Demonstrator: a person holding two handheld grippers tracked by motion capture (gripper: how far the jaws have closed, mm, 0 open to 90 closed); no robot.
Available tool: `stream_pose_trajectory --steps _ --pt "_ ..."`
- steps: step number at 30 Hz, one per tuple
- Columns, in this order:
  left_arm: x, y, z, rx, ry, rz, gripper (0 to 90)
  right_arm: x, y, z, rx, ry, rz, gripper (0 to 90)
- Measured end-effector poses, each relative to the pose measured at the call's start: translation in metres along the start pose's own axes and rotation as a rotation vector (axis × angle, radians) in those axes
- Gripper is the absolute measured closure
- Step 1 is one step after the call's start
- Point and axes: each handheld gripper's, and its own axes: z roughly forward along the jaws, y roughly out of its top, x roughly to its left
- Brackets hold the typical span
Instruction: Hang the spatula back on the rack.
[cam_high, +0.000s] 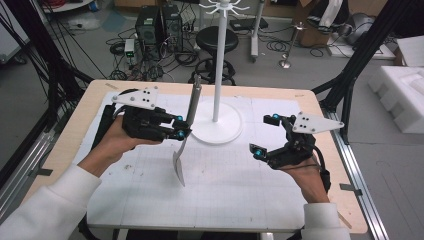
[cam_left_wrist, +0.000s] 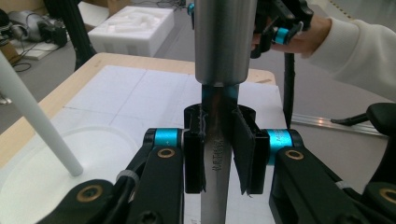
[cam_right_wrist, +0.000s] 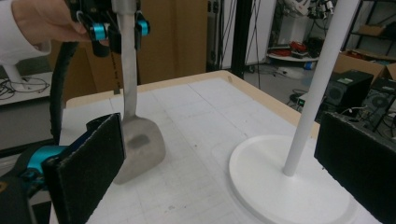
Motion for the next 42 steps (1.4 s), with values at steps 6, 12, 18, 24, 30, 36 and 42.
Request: stream_pose_trajectory --steps 6,12,18,24,30,36,42 --pt "-0.002 -0.001 0.006 0.005 -0.018 0.007 74.8 -0.003 0.013 0.005 0.009 0.050 -0.003 0.8" --pt "-0.003 -0.001 0.011 0.001 -0.023 0.004 74.8 -0.002 0.027 0.012 0.009 0.077 -0.025 0.8" --pt "-0.004 -0.001 0.015 -0.007 -0.027 0.003 74.8 0.004 0.043 0.023 0.018 0.110 -0.056 0.9" --pt "-0.004 -0.001 0.017 -0.005 -0.034 0.005 74.8 0.008 0.058 0.034 0.010 0.158 -0.087 0.9" --pt "-0.003 -0.001 0.018 -0.012 -0.036 0.003 74.8 0.010 0.068 0.040 0.005 0.179 -0.092 0.8" --pt "-0.004 -0.002 0.019 -0.012 -0.060 0.004 74.8 0.015 0.078 0.048 -0.006 0.242 -0.112 0.9" --pt "-0.003 -0.002 0.018 -0.014 -0.058 0.006 74.8 0.017 0.083 0.055 0.001 0.274 -0.126 0.9"
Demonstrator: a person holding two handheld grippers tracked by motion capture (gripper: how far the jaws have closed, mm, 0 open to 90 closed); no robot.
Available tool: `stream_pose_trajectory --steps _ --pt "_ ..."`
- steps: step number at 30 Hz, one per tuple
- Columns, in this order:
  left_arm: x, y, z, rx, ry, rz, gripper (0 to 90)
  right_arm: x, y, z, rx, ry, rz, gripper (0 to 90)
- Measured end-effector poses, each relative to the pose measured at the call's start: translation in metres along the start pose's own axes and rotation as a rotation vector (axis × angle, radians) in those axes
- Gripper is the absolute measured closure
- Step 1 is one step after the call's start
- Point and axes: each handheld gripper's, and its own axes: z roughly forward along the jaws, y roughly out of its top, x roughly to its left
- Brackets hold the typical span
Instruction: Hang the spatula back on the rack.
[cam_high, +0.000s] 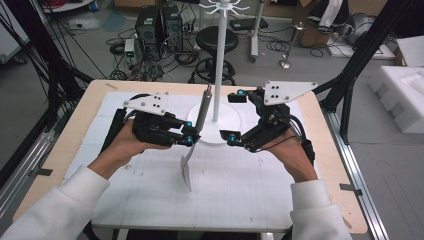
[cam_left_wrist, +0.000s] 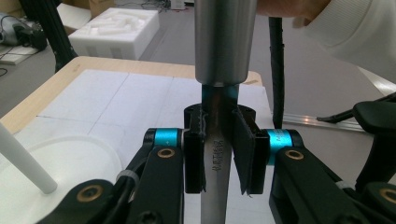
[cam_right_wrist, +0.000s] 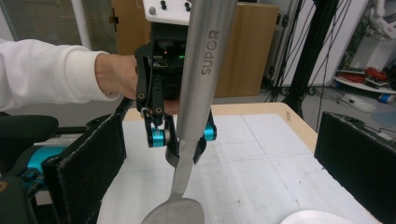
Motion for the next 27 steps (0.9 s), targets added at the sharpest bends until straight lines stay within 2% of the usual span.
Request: stream_pose_trajectory --steps 9,15,16,21,23,27 --pt "-0.001 0.000 0.002 -0.014 -0.017 0.007 74.8 -0.001 0.008 0.012 -0.004 0.056 -0.020 0.9" --pt "-0.002 0.001 0.002 -0.015 -0.030 0.014 74.8 -0.002 0.011 0.018 0.007 0.075 -0.020 1.0" --pt "-0.002 0.001 0.001 -0.016 -0.031 0.017 74.8 -0.004 0.012 0.019 0.007 0.088 -0.032 6.4" --pt "-0.002 0.001 0.001 -0.015 -0.035 0.018 74.8 -0.003 0.012 0.022 -0.004 0.108 -0.032 6.5" --pt "-0.003 0.001 0.002 -0.017 -0.039 0.021 74.8 -0.004 0.012 0.022 -0.013 0.131 -0.035 16.9" --pt "-0.003 0.000 0.003 -0.020 -0.045 0.021 74.8 -0.003 0.014 0.023 -0.041 0.150 -0.038 17.8"
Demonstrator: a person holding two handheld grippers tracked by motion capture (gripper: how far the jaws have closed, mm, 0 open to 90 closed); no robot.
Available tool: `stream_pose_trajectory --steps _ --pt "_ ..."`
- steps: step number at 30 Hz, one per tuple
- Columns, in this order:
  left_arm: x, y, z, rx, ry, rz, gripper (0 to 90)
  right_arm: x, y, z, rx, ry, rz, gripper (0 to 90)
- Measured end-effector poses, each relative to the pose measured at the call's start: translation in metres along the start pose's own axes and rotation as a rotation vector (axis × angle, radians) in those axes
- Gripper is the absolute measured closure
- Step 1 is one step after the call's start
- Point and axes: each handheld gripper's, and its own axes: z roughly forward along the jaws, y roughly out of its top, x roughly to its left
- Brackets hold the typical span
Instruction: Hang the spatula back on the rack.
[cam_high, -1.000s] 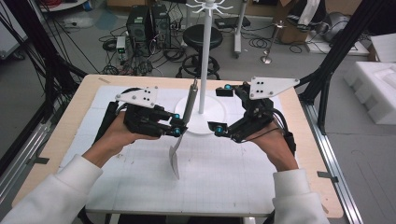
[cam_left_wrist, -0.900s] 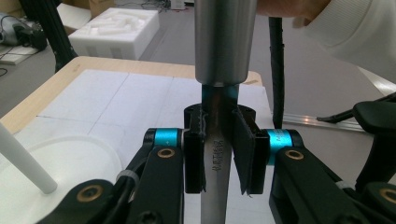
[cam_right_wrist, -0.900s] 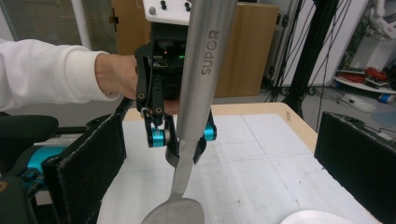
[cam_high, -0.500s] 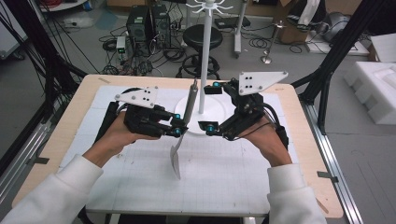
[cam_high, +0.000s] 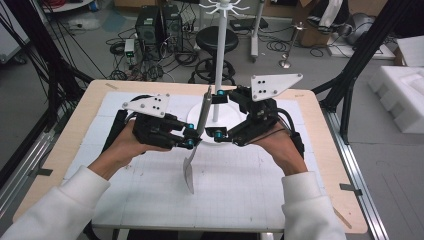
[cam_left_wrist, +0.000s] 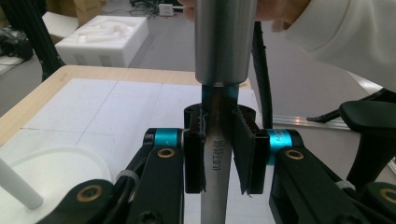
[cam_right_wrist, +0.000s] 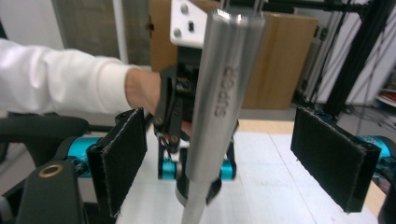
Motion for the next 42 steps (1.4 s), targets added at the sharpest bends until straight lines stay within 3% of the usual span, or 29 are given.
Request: stream_pose_trajectory --steps 6,11,19,28,32,42 --pt "-0.001 0.000 0.002 0.002 -0.011 0.008 74.8 -0.001 0.001 -0.001 -0.016 0.017 0.020 24.2" --pt "-0.002 0.000 0.002 0.003 -0.015 0.011 74.8 -0.002 0.002 -0.001 -0.045 0.045 0.032 39.0" --pt "-0.001 0.000 0.002 -0.001 -0.018 0.018 74.8 -0.004 0.002 0.000 -0.052 0.078 0.031 46.3" --pt "-0.001 -0.001 0.002 0.006 -0.021 0.024 74.7 -0.004 0.003 0.004 -0.027 0.096 0.031 55.6" --pt "-0.002 -0.001 0.003 0.017 -0.026 0.038 74.7 -0.005 0.004 0.004 -0.014 0.101 0.030 67.0" --pt "0.000 -0.002 0.002 0.017 -0.025 0.027 74.6 -0.004 0.011 0.007 0.050 0.087 0.085 68.8"
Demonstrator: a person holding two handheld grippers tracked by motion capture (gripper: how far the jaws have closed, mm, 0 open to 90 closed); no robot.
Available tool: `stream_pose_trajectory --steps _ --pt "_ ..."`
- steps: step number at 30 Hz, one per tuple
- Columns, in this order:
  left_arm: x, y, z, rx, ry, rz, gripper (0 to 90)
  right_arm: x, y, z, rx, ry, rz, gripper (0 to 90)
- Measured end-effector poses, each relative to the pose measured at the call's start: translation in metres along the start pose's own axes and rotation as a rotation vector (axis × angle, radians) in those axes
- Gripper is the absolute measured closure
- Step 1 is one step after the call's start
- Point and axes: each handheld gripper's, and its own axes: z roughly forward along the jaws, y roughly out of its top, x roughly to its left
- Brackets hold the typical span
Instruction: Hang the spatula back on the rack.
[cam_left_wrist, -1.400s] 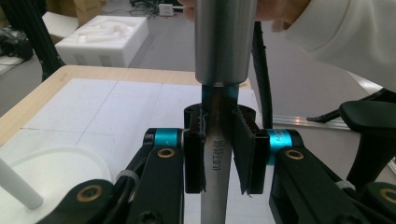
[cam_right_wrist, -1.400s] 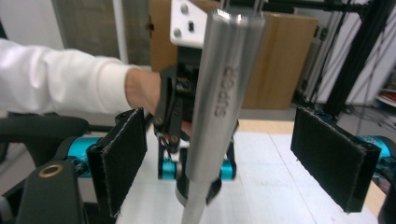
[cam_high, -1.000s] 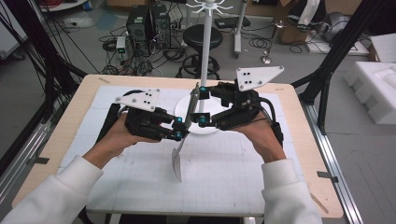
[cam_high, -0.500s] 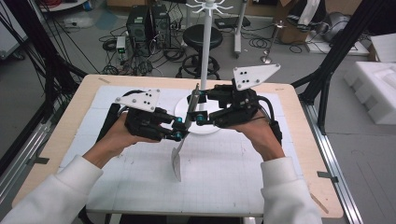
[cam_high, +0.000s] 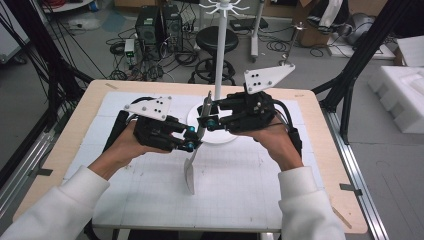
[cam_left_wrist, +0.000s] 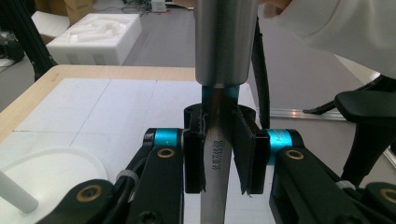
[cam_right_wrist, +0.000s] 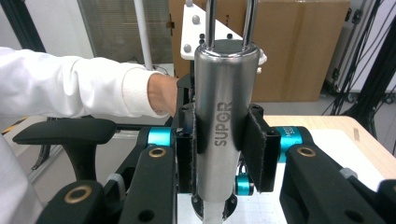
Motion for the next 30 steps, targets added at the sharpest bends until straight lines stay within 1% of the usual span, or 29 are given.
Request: stream_pose_trajectory --steps 2,3,4,6,7,8,9,10,12,13,14,15,16,17,18,19,20,21,22,23,24,25,26,27,28,29,30 --pt "0.001 0.000 -0.001 -0.005 -0.002 -0.001 74.5 0.000 0.003 0.001 0.005 -0.008 0.000 68.8" --pt "0.001 0.000 -0.001 -0.008 -0.002 -0.001 74.4 0.001 0.004 0.001 0.012 -0.015 0.011 68.9" --pt "0.001 0.000 -0.002 -0.017 -0.002 -0.006 74.2 0.000 0.005 0.002 0.012 -0.018 0.004 68.9" --pt "0.002 0.000 -0.003 -0.026 -0.002 -0.007 73.9 0.001 0.007 0.003 0.014 -0.025 0.011 68.9" --pt "0.002 -0.001 -0.004 -0.032 0.002 -0.005 73.5 0.000 0.008 0.004 0.010 -0.027 0.005 68.9" --pt "0.002 -0.002 -0.005 -0.041 0.013 -0.018 72.4 0.000 0.009 0.005 0.014 -0.030 0.007 69.0" --pt "0.002 -0.002 -0.006 -0.055 0.038 -0.021 68.2 0.001 0.009 0.005 0.016 -0.035 0.016 69.0" --pt "0.002 -0.002 -0.006 -0.055 0.038 -0.021 63.1 0.000 0.009 0.005 0.019 -0.041 0.018 69.0" --pt "0.003 -0.003 -0.010 -0.063 0.067 -0.038 53.8 0.000 0.009 0.006 0.023 -0.055 0.021 69.0" --pt "0.003 -0.004 -0.010 -0.067 0.080 -0.037 49.2 -0.001 0.010 0.006 0.020 -0.060 0.017 69.0" --pt "0.004 -0.005 -0.013 -0.054 0.109 -0.023 44.1 0.000 0.010 0.004 0.026 -0.072 0.035 69.0" --pt "0.003 -0.007 -0.014 -0.056 0.124 -0.030 44.1 0.000 0.010 0.004 0.026 -0.072 0.035 69.0" --pt "0.004 -0.008 -0.015 -0.056 0.141 -0.035 31.4 -0.001 0.012 0.003 0.019 -0.081 0.033 68.9" --pt "0.003 -0.009 -0.017 -0.039 0.163 -0.036 31.4 -0.001 0.012 0.003 0.019 -0.081 0.033 68.9" --pt "0.003 -0.009 -0.019 -0.027 0.187 -0.040 25.5 -0.001 0.012 0.001 0.016 -0.093 0.037 69.0" --pt "0.002 -0.010 -0.020 -0.026 0.214 -0.049 17.5 -0.002 0.013 -0.001 0.015 -0.110 0.044 68.9" --pt "0.001 -0.011 -0.021 -0.018 0.244 -0.047 17.5 -0.002 0.013 -0.002 0.010 -0.126 0.054 68.9" --pt "0.000 -0.013 -0.023 -0.005 0.265 -0.036 14.0 -0.002 0.013 -0.004 0.008 -0.137 0.061 68.9" --pt "-0.001 -0.014 -0.024 0.008 0.275 -0.031 10.9 -0.003 0.014 -0.006 0.005 -0.153 0.067 68.9" --pt "-0.002 -0.018 -0.026 0.020 0.274 -0.040 5.6 -0.004 0.014 -0.008 0.005 -0.170 0.069 68.9" --pt "-0.002 -0.018 -0.026 0.020 0.274 -0.040 2.5 -0.004 0.014 -0.008 0.005 -0.170 0.069 68.9" --pt "-0.003 -0.021 -0.028 0.036 0.280 -0.040 2.5 -0.004 0.014 -0.009 0.009 -0.172 0.076 68.9" --pt "-0.003 -0.025 -0.032 0.044 0.298 -0.051 1.7 -0.005 0.015 -0.011 0.017 -0.201 0.088 68.9" --pt "-0.003 -0.025 -0.032 0.044 0.298 -0.051 1.7 -0.005 0.015 -0.011 0.017 -0.201 0.088 68.9" --pt "-0.003 -0.027 -0.034 0.042 0.307 -0.057 1.7 -0.006 0.016 -0.012 0.025 -0.221 0.107 68.9" --pt "-0.003 -0.030 -0.037 0.029 0.316 -0.067 1.7 -0.007 0.016 -0.013 0.029 -0.231 0.118 68.9" --pt "-0.004 -0.032 -0.040 0.027 0.322 -0.070 1.7 -0.008 0.016 -0.014 0.028 -0.243 0.127 68.9"
